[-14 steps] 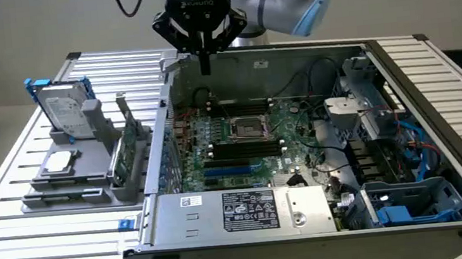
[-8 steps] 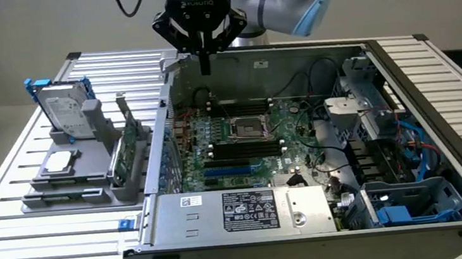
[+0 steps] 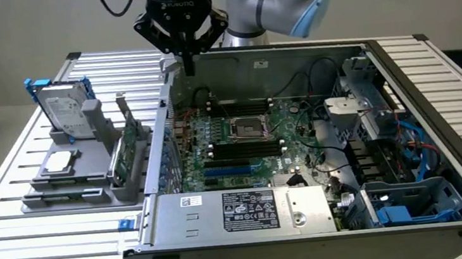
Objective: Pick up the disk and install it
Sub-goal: 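Reach for the disk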
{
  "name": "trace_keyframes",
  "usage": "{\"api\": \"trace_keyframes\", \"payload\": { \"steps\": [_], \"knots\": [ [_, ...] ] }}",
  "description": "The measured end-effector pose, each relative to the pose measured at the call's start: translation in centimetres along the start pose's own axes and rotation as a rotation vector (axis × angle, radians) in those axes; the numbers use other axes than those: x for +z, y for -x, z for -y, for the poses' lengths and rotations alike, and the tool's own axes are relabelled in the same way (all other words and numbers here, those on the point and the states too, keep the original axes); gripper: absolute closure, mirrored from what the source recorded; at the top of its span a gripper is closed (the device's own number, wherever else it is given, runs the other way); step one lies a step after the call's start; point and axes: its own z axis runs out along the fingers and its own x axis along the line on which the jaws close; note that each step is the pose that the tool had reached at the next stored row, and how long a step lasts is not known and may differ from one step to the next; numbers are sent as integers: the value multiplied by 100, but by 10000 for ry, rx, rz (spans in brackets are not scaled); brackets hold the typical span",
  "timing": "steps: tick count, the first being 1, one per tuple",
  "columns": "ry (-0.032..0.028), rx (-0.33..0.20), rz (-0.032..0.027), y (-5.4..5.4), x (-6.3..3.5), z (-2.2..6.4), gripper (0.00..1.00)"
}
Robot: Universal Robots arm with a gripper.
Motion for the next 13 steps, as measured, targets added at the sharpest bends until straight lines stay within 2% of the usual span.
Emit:
{"api": "trace_keyframes", "payload": {
  "steps": [13],
  "knots": [
    [-1, 0, -13, -600, 74, -54, 89]
  ]
}}
